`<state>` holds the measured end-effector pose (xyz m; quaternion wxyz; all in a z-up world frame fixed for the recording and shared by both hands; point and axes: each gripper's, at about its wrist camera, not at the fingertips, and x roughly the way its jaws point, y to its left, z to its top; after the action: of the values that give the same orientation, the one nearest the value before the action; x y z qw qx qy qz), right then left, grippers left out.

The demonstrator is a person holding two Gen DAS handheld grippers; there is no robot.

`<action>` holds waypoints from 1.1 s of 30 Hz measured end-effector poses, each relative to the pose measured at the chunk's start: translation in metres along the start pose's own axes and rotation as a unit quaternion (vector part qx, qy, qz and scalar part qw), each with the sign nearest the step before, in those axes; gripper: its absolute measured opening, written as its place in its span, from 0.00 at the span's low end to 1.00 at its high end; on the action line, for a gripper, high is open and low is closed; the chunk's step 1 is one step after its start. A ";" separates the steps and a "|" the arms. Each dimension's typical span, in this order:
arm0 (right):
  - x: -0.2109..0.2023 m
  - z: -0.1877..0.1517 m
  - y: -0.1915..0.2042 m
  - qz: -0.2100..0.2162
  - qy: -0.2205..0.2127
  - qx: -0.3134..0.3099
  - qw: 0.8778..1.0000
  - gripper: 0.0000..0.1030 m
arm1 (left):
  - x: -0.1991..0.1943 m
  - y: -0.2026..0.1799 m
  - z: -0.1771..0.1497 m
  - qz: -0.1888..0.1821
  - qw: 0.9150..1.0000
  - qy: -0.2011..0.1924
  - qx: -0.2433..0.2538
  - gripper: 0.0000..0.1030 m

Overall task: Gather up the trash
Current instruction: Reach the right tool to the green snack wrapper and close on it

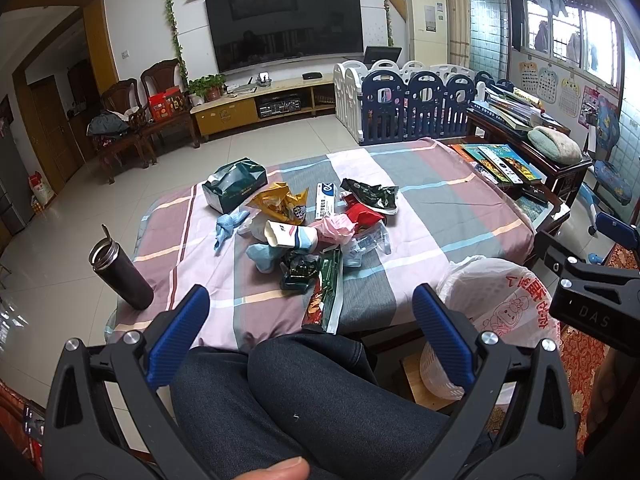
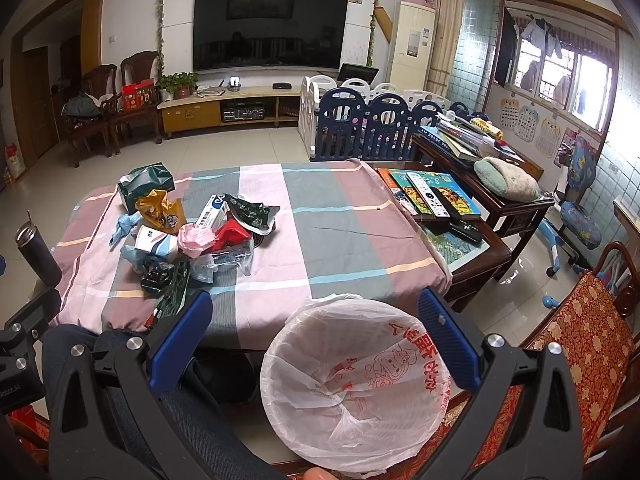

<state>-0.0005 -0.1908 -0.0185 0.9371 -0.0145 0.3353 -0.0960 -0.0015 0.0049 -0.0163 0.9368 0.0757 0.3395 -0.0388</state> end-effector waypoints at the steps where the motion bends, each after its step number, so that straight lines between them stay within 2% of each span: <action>1: 0.000 0.000 0.000 0.000 0.000 0.000 1.000 0.98 | 0.000 0.000 0.001 0.000 1.000 0.000 0.000 0.98; 10: 0.002 -0.002 -0.001 -0.004 0.002 0.000 1.000 0.98 | 0.004 0.001 -0.005 -0.004 1.000 0.005 -0.002 0.97; 14: 0.016 -0.002 -0.009 -0.022 0.001 0.007 1.000 0.98 | 0.026 0.006 -0.015 -0.034 0.999 0.027 -0.021 0.97; 16: 0.019 0.004 -0.021 -0.026 -0.011 0.036 0.999 0.98 | 0.037 0.010 -0.017 -0.038 0.998 0.034 -0.038 0.97; 19: 0.021 0.011 -0.030 -0.023 -0.044 0.075 0.996 0.98 | 0.046 0.021 -0.020 -0.020 0.997 0.028 -0.062 0.97; 21: 0.029 0.011 -0.032 -0.003 -0.061 0.100 0.993 0.98 | 0.050 0.032 -0.024 -0.016 0.997 0.021 -0.076 0.97; 24: 0.053 0.009 -0.023 0.024 -0.039 0.110 0.993 0.98 | 0.060 0.050 -0.031 -0.005 0.994 0.029 -0.104 0.90; 28: 0.081 0.007 0.013 0.025 -0.009 0.050 0.998 0.97 | 0.081 0.067 -0.032 0.007 0.991 0.047 -0.129 0.68; 31: 0.095 0.005 0.032 0.036 0.001 0.026 0.999 0.89 | 0.093 0.078 -0.040 0.014 0.987 0.060 -0.150 0.56; 33: 0.103 0.005 0.043 0.046 0.009 0.011 0.999 0.81 | 0.103 0.079 -0.042 0.015 0.985 0.067 -0.156 0.56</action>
<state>0.0880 -0.1680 -0.0836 0.9374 0.0117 0.3434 -0.0566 0.0604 0.0873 -0.1056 0.9128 -0.0643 0.4019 0.0335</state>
